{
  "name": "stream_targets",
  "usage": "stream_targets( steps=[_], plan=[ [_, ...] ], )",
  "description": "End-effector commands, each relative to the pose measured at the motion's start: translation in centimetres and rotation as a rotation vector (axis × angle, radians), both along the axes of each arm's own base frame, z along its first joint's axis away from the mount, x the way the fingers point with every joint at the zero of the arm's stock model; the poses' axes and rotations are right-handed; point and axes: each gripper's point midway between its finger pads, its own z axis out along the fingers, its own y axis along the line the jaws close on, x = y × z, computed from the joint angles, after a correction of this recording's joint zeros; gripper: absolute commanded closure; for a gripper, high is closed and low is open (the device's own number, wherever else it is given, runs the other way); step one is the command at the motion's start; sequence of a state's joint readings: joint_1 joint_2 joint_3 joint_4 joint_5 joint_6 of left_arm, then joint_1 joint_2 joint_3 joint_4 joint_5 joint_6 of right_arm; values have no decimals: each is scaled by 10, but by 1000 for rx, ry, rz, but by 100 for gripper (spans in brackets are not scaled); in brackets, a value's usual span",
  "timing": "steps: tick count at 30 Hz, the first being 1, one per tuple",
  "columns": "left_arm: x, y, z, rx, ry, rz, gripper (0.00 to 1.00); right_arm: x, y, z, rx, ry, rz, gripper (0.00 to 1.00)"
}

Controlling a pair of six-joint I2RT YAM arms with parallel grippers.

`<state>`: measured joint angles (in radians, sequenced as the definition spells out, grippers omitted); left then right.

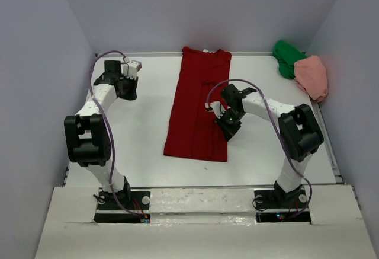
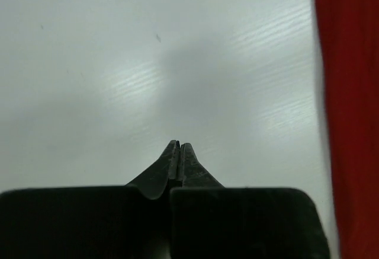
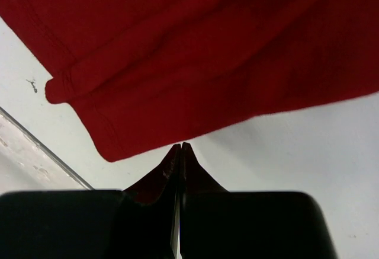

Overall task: Fold and stack the t-shirts
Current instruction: Rotate the tshirt 90 degrees

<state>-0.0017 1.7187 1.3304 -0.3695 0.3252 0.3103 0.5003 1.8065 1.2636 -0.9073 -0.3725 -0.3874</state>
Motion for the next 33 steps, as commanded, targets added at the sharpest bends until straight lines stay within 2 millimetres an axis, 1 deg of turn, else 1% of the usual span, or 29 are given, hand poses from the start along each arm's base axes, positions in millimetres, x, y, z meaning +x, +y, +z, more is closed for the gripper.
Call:
stream_targets(
  steps=[1, 2, 3, 4, 5, 7, 8, 9, 10, 12, 16, 17, 21, 22, 24, 25, 27, 29, 33],
  plan=[
    [-22, 23, 16, 5, -56, 16, 100, 10, 24, -2, 41, -28, 40, 100],
    [-30, 26, 7, 6, -40, 13, 100, 11, 25, -5, 39, -25, 42, 100],
    [-35, 29, 5, 10, -35, 18, 100, 12, 26, -8, 37, -23, 43, 100],
    [-39, 29, 10, 12, -54, 16, 100, 11, 29, -13, 35, -12, 51, 100],
    [-46, 29, 4, 9, -44, 14, 100, 12, 30, -15, 34, -8, 51, 100],
    [-51, 29, 6, 6, -55, 16, 100, 11, 34, -20, 35, -5, 61, 100],
    [-53, 28, 13, 6, -81, 14, 100, 11, 33, -23, 29, -1, 60, 100],
    [-58, 27, 10, 1, -75, 12, 100, 12, 33, -25, 27, -3, 60, 100],
    [-59, 26, 15, -1, -94, 11, 100, 10, 35, -27, 20, -3, 70, 100],
    [-63, 25, 14, -4, -93, 10, 100, 9, 31, -33, 3, -2, 70, 100],
    [-69, 26, 14, 1, -96, 12, 100, 8, 19, -45, -57, -12, 53, 100],
    [-72, 25, 11, 2, -90, 8, 100, 7, 13, -49, -85, -20, 43, 100],
    [-80, 20, 8, -7, -95, -23, 100, 12, -2, -54, -155, -77, 16, 100],
    [-81, 19, 11, -11, -105, -29, 100, 14, -6, -55, -178, -92, 12, 100],
    [-86, 17, 10, -15, -111, -41, 100, 16, -12, -59, -204, -110, 8, 100],
    [-87, 17, 14, -13, -126, -43, 100, 19, -17, -61, -234, -129, 5, 100],
    [-91, 16, 12, -16, -131, -49, 100, 22, -21, -64, -256, -145, -2, 100],
    [-94, 15, 15, -13, -144, -56, 100, 22, -27, -68, -283, -150, -14, 100],
    [-102, 15, 12, -5, -142, -67, 100, 25, -34, -66, -316, -180, -28, 100]
  ],
)
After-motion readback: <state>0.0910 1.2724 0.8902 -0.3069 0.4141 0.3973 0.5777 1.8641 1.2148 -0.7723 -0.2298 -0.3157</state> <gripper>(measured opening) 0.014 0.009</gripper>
